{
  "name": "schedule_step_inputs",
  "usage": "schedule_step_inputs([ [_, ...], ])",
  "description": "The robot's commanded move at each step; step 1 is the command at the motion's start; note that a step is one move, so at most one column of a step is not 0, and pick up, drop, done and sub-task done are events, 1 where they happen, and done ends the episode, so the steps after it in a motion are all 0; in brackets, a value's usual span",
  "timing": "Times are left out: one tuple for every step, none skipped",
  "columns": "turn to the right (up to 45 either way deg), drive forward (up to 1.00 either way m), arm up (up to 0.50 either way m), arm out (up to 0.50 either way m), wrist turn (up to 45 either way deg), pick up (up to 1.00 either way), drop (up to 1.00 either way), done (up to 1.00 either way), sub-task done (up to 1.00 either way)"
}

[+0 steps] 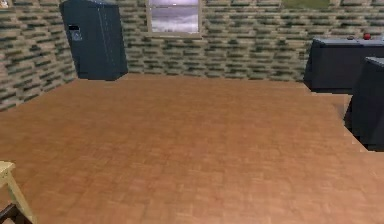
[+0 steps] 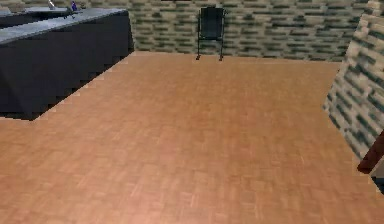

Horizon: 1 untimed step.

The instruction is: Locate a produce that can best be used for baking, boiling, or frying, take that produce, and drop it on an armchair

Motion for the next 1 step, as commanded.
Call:
schedule_step_inputs([
  [3.0, 0.00, 0.00, 0.00, 0.0, 0.00, 0.00, 0.00, 0.00],
])
